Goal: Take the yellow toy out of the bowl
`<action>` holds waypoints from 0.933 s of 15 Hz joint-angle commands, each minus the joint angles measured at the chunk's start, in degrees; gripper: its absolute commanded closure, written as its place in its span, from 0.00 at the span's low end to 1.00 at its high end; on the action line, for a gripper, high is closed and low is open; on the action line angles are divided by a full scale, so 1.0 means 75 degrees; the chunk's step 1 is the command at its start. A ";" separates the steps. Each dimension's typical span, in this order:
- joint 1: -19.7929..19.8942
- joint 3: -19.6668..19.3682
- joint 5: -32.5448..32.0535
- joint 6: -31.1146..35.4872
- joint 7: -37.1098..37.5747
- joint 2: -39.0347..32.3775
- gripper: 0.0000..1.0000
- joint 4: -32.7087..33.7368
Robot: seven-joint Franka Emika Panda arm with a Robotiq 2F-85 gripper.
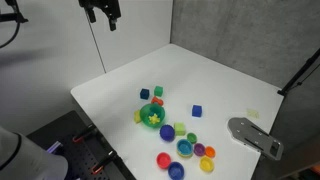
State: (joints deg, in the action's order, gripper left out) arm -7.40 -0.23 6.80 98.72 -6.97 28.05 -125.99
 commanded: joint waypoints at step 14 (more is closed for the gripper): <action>0.0390 0.0166 -0.0545 0.1575 -0.0067 -0.1206 0.00 -0.0187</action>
State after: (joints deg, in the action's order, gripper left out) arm -5.60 0.94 3.99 107.21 -6.92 21.71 -127.11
